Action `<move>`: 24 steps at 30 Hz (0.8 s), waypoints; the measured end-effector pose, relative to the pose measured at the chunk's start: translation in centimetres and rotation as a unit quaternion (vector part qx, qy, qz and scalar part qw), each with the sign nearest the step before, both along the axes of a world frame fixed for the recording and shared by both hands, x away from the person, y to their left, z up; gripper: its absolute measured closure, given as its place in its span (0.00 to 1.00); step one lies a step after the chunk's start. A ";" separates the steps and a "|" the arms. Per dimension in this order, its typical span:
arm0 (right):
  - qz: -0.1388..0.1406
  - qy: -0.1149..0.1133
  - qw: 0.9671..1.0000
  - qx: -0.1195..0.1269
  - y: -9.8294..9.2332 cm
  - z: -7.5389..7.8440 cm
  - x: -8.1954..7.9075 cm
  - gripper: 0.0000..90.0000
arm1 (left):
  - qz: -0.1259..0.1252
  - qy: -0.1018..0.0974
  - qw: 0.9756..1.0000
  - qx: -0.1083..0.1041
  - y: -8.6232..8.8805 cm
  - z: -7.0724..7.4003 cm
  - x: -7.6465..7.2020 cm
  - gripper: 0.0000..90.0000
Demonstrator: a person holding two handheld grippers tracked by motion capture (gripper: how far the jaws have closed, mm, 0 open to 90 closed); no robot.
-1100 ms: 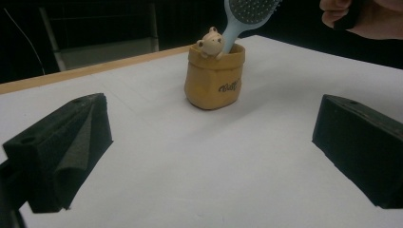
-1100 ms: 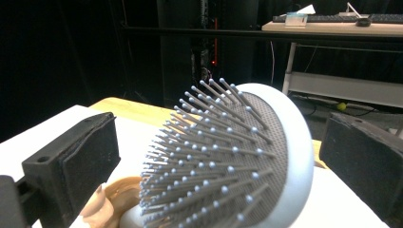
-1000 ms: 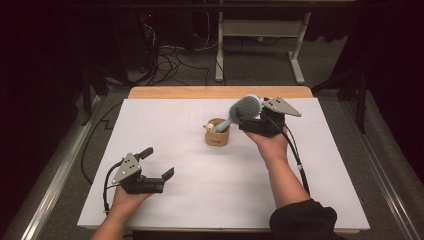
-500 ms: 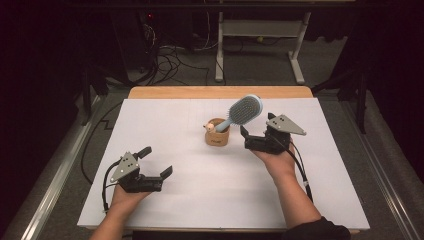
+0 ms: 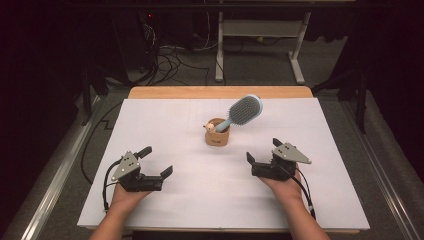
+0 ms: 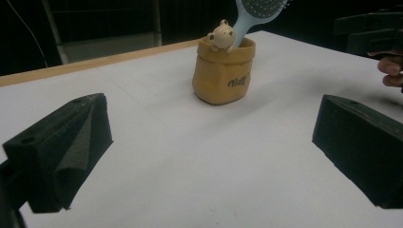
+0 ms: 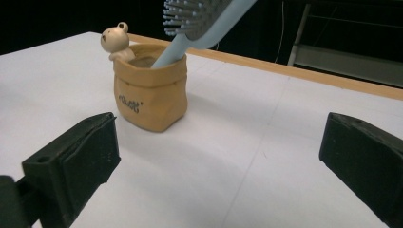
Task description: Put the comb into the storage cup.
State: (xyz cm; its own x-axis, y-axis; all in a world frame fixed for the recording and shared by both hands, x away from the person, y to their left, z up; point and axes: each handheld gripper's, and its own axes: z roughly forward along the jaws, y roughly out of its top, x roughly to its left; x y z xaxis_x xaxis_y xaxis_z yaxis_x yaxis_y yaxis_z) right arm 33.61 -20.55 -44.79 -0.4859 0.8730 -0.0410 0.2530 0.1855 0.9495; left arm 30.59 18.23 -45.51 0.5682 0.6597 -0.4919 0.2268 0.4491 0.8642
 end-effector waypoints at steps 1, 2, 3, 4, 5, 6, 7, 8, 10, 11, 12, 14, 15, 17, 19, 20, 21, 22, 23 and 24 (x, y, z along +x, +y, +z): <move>0.001 -0.002 1.000 0.001 -0.3 -0.1 -0.4 0.00 | 0.001 0.000 1.000 0.000 0.0 0.0 0.0 0.00; 0.002 -0.005 1.000 -0.001 -0.7 -0.2 -0.8 0.00 | 0.001 -0.001 1.000 -0.001 0.1 0.0 0.0 0.00; 0.001 -0.006 1.000 -0.002 -1.0 -0.3 -1.2 0.00 | 0.001 -0.001 1.000 0.001 0.1 0.0 0.0 0.00; 0.000 -0.009 1.000 -0.002 -1.4 -0.3 -1.6 0.00 | 0.001 -0.001 1.000 0.003 0.2 0.1 0.0 0.00; 0.001 -0.013 1.000 -0.002 -1.8 -0.3 -1.9 0.00 | 0.002 -0.002 1.000 0.001 0.2 0.1 -0.1 0.00; -0.001 -0.015 1.000 -0.004 -2.2 -0.3 -2.3 0.00 | 0.002 -0.002 1.000 0.002 0.2 0.1 -0.1 0.00; -0.004 -0.017 1.000 -0.002 -2.7 -0.3 -2.8 0.00 | 0.003 -0.002 1.000 0.001 0.2 0.1 -0.2 0.00; -0.005 -0.020 1.000 -0.001 -3.1 -0.2 -3.2 0.00 | 0.002 -0.002 1.000 0.001 0.2 0.2 -0.2 0.00; -0.009 -0.025 1.000 0.001 -3.7 -0.2 -4.0 0.00 | 0.002 -0.003 1.000 0.004 0.2 0.2 -0.3 0.00; -0.009 -0.031 0.999 0.002 -4.2 -0.2 -4.4 0.00 | 0.002 -0.003 1.000 0.004 0.2 0.2 -0.4 0.00; -0.011 -0.032 0.999 0.004 -4.6 -0.2 -4.8 0.00 | 0.003 -0.002 1.000 0.002 0.2 0.3 -0.4 0.00; -0.014 -0.038 0.999 0.011 -5.5 -0.2 -5.5 0.00 | 0.004 -0.002 1.000 0.004 0.3 0.3 -0.5 0.00; -0.017 -0.039 0.999 0.013 -5.9 -0.2 -5.9 0.00 | 0.005 -0.002 1.000 0.004 0.3 0.3 -0.5 0.00; -0.020 -0.044 0.999 0.015 -6.7 -0.3 -6.4 0.00 | 0.007 -0.001 1.000 0.006 0.4 0.3 -0.6 0.00; -0.025 -0.053 0.998 0.013 -7.4 -0.4 -6.9 0.00 | 0.009 -0.002 1.000 0.009 0.5 0.2 -0.9 0.00; -0.026 -0.058 0.998 0.013 -7.7 -0.4 -7.1 0.00 | 0.010 -0.003 1.000 0.014 0.5 0.2 -1.1 0.00; -0.027 -0.060 0.998 0.012 -7.9 -0.5 -7.3 0.00 | 0.012 -0.003 1.000 0.016 0.7 0.1 -1.2 0.00; -0.027 -0.059 0.998 0.012 -8.1 -0.6 -7.3 0.00 | 0.012 -0.001 1.000 0.015 0.8 0.0 -1.3 0.00; -0.027 -0.058 0.998 0.012 -8.1 -0.7 -7.3 0.00 | 0.014 0.001 1.000 0.015 0.8 0.0 -1.3 0.00; -0.028 -0.056 0.998 0.013 -8.1 -0.7 -7.2 0.00 | 0.016 0.002 1.000 0.016 1.0 -0.1 -1.3 0.00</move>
State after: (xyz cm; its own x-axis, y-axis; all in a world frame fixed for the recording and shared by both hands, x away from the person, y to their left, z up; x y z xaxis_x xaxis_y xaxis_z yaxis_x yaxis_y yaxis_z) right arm 26.44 -28.69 -45.54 -0.4301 0.9002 -0.0686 0.1542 0.1481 0.9769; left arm 29.25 19.18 -45.59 0.5444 0.6937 -0.4716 0.2151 0.4279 0.8778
